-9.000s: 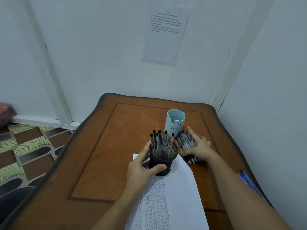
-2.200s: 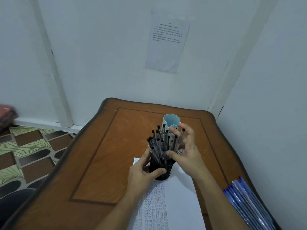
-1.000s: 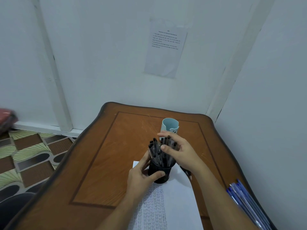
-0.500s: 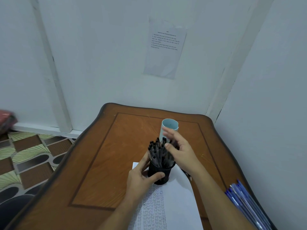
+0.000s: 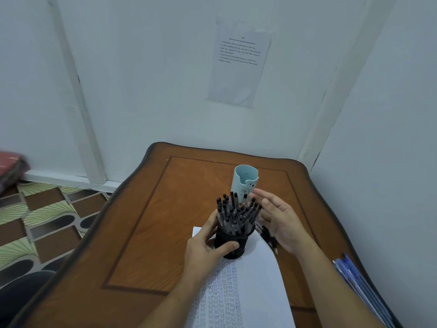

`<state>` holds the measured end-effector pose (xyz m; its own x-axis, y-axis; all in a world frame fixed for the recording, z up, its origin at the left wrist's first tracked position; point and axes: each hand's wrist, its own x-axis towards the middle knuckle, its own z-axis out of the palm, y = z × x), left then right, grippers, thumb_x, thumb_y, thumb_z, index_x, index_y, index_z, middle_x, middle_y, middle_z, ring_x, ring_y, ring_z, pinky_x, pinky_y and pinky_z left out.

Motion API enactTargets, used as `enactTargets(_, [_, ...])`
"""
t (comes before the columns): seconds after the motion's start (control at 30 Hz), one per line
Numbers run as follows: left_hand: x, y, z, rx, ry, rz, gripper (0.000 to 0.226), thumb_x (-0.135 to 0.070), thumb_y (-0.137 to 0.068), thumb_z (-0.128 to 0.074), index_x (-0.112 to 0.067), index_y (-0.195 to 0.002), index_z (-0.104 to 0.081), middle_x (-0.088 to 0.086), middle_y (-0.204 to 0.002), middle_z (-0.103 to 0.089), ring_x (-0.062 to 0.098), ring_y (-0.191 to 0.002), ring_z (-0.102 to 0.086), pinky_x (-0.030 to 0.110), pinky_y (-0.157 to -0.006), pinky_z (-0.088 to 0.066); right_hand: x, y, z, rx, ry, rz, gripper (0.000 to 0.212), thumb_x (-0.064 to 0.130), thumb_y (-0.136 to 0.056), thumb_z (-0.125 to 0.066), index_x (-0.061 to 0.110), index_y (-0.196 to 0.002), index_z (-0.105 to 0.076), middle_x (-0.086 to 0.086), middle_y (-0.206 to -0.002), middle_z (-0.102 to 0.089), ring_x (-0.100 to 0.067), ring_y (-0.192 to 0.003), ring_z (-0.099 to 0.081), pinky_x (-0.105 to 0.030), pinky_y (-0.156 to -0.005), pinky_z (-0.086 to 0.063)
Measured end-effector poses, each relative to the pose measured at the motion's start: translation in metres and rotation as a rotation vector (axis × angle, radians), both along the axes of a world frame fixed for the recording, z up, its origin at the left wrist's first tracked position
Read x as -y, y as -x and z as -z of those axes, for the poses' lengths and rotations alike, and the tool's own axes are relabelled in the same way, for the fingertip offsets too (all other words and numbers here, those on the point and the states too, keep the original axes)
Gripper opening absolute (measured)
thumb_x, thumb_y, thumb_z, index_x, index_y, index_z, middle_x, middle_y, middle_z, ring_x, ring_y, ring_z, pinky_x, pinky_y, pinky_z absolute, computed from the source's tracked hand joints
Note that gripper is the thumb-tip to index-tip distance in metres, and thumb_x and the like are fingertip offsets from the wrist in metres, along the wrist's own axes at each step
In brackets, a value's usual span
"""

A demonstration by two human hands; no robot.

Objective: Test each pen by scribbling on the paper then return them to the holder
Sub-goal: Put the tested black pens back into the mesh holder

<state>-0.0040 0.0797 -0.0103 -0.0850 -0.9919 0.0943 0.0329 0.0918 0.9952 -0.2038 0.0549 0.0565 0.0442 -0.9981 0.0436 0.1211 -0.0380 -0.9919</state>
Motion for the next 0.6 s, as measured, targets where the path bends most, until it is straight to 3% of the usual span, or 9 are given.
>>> enactTargets(0.07, [0.0,0.0,0.001,-0.001,-0.004,0.003,0.088,-0.007,-0.066,-0.087,-0.052,-0.131,-0.049,-0.024,-0.12,-0.065,-0.004,-0.112,-0.06,0.024,-0.09,-0.052,0.002,0.009,0.004,0.026,-0.048,0.098,0.05,0.041,-0.08,-0.076,0.013,-0.121,-0.067,-0.01,-0.122,-0.07,-0.015,-0.094,-0.072,-0.028,-0.081,-0.058])
enactTargets(0.17, [0.0,0.0,0.002,-0.006,-0.025,0.0,0.09,-0.011,-0.064,-0.089,-0.048,-0.135,-0.048,-0.025,-0.119,-0.064,-0.004,-0.112,-0.06,0.021,-0.088,-0.051,0.007,0.026,0.014,-0.26,-0.059,0.368,0.015,0.015,-0.089,-0.07,0.021,-0.103,-0.073,-0.007,-0.111,-0.073,-0.02,-0.101,-0.068,-0.043,-0.097,-0.054])
enactTargets(0.23, [0.0,0.0,0.003,-0.005,-0.034,0.0,0.09,-0.012,-0.063,-0.089,-0.048,-0.135,-0.049,-0.024,-0.119,-0.065,-0.004,-0.111,-0.06,0.02,-0.086,-0.051,0.008,0.032,0.021,-0.475,-0.081,0.429,0.023,0.012,-0.09,-0.071,0.029,-0.105,-0.07,0.001,-0.124,-0.067,-0.022,-0.123,-0.058,-0.049,-0.109,-0.044])
enactTargets(0.27, [0.0,0.0,0.003,-0.008,-0.037,0.0,0.091,-0.011,-0.063,-0.089,-0.048,-0.135,-0.049,-0.023,-0.12,-0.064,-0.004,-0.111,-0.06,0.02,-0.086,-0.052,0.008,0.033,0.023,-0.55,-0.094,0.388,0.032,0.015,-0.089,-0.073,0.032,-0.115,-0.066,0.002,-0.137,-0.06,-0.023,-0.134,-0.049,-0.05,-0.113,-0.038])
enactTargets(0.37, [0.0,0.001,0.001,-0.015,-0.035,0.004,0.092,-0.007,-0.064,-0.088,-0.045,-0.137,-0.047,-0.019,-0.125,-0.063,-0.003,-0.11,-0.061,0.019,-0.083,-0.052,0.011,0.035,0.027,-0.722,-0.191,0.139,0.08,0.039,-0.081,-0.078,0.04,-0.15,-0.037,0.006,-0.162,-0.027,-0.021,-0.15,-0.023,-0.053,-0.12,-0.021])
enactTargets(0.43, [-0.001,0.001,0.001,-0.016,-0.029,0.007,0.091,-0.006,-0.066,-0.087,-0.042,-0.139,-0.047,-0.02,-0.123,-0.064,-0.004,-0.107,-0.062,0.016,-0.081,-0.051,0.017,0.032,0.03,-0.862,-0.236,0.042,0.101,0.057,-0.073,-0.075,0.044,-0.156,-0.018,0.005,-0.167,-0.011,-0.022,-0.153,-0.012,-0.053,-0.122,-0.011])
enactTargets(0.53, [-0.001,0.001,0.0,-0.015,-0.027,0.004,0.09,-0.005,-0.066,-0.086,-0.043,-0.138,-0.047,-0.023,-0.12,-0.065,-0.005,-0.105,-0.063,0.014,-0.078,-0.051,0.028,0.022,0.036,-1.1,-0.217,0.025,0.106,0.061,-0.075,-0.074,0.047,-0.156,-0.006,0.007,-0.167,-0.011,-0.023,-0.153,-0.011,-0.054,-0.119,-0.004])
enactTargets(0.6, [0.0,0.001,0.0,-0.017,-0.025,0.002,0.089,-0.005,-0.066,-0.086,-0.041,-0.138,-0.048,-0.022,-0.121,-0.065,-0.005,-0.105,-0.063,0.015,-0.079,-0.051,0.034,0.018,0.039,-1.114,-0.199,0.038,0.102,0.052,-0.077,-0.078,0.049,-0.155,-0.012,0.009,-0.165,-0.019,-0.023,-0.148,-0.015,-0.05,-0.116,-0.006])
